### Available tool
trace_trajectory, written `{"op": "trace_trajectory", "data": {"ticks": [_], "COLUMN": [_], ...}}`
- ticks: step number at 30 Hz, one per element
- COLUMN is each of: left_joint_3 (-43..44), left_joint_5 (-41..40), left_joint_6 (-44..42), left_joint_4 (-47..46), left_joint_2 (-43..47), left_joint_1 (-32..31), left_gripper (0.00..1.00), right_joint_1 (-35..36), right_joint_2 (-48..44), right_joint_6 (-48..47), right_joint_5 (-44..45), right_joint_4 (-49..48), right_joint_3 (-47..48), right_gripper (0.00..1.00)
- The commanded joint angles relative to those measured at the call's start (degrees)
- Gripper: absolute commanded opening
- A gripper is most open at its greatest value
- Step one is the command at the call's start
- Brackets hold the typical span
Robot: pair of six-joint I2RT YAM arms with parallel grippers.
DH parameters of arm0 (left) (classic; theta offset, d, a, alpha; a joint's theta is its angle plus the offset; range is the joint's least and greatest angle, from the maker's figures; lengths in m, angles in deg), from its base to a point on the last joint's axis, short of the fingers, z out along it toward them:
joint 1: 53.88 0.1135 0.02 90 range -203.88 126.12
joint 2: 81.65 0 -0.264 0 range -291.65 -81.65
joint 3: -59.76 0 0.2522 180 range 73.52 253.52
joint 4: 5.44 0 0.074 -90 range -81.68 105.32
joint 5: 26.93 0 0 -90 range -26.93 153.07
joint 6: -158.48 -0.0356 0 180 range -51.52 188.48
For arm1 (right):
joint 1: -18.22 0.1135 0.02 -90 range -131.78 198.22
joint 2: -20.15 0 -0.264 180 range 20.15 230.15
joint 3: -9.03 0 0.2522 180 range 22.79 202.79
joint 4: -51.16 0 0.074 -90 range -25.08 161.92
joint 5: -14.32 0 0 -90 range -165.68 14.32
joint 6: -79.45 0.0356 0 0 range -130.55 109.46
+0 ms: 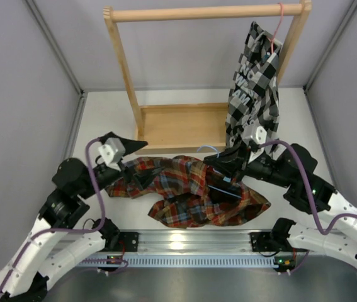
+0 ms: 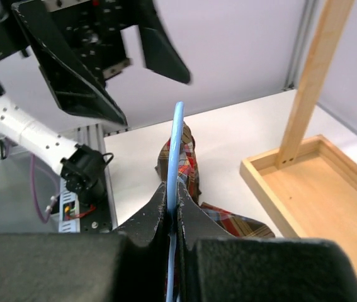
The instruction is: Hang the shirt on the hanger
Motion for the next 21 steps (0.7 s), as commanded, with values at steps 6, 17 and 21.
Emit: {"op": "trace_trajectory", "data": {"ticks": [6, 17, 21], "left_joint_3": [-13.7, -22.0, -23.4], "left_joint_5": [-20.2, -23.1, -28.5], "left_joint_6": [10.8, 13.1, 12.4], "left_joint_4": [1.7, -7.4, -13.4], "left_joint_2": [15.6, 9.9, 7.2], "left_joint_1": [-0.1, -0.1, -0.1], "left_gripper": [0.98, 0.98, 0.92], "right_joint_1": [-0.1, -0.1, 0.0], "right_joint_2": [-4.6, -5.4, -5.5], "right_joint_6": [-3.1, -3.9, -3.2], "right_joint_5": [6.0, 3.1, 1.1], "right_joint_4": [6.4, 12.8, 12.8], "right_joint_3": [6.8, 13.7, 14.4], "right_gripper": [0.00, 0.00, 0.00]}}
